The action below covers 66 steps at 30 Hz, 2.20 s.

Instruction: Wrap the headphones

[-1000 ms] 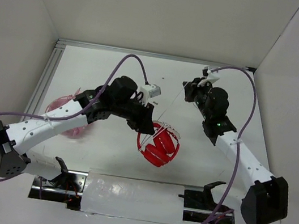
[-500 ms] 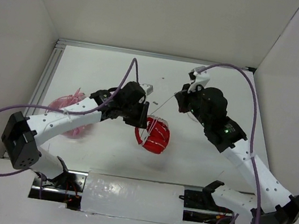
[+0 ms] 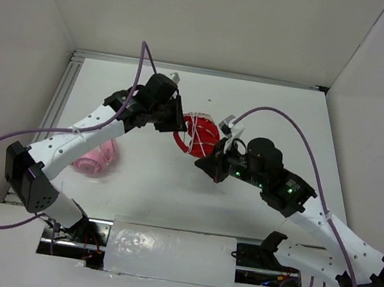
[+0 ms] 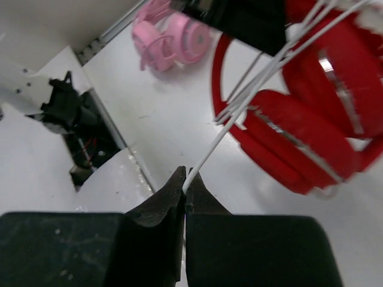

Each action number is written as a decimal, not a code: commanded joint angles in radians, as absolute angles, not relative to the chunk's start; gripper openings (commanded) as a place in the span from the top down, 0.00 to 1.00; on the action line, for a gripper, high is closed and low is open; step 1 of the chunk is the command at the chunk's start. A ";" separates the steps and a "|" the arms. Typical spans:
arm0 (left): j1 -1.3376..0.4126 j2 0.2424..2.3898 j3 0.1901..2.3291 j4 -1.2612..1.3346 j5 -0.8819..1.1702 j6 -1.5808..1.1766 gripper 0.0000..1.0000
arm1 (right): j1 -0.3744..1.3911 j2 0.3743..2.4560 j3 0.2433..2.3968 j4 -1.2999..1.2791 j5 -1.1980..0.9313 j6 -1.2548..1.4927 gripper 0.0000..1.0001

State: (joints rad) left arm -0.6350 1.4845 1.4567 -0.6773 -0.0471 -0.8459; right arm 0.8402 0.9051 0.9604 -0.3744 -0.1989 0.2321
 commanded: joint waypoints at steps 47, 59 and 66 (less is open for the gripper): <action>-0.583 1.275 1.690 -0.471 0.616 -0.693 1.00 | 1.212 1.026 0.330 0.893 0.424 0.457 0.88; -0.686 1.295 1.632 -0.526 0.789 -0.482 1.00 | 0.914 0.959 0.493 0.386 0.114 0.344 0.99; -0.712 1.313 1.513 -0.509 0.775 -0.283 1.00 | 0.715 1.075 0.744 -0.196 -0.075 0.285 0.96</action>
State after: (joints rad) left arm -0.6888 1.3273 1.5295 -0.5415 0.6769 -0.3527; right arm 0.7956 1.0149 0.6994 0.1963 -0.0006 0.3458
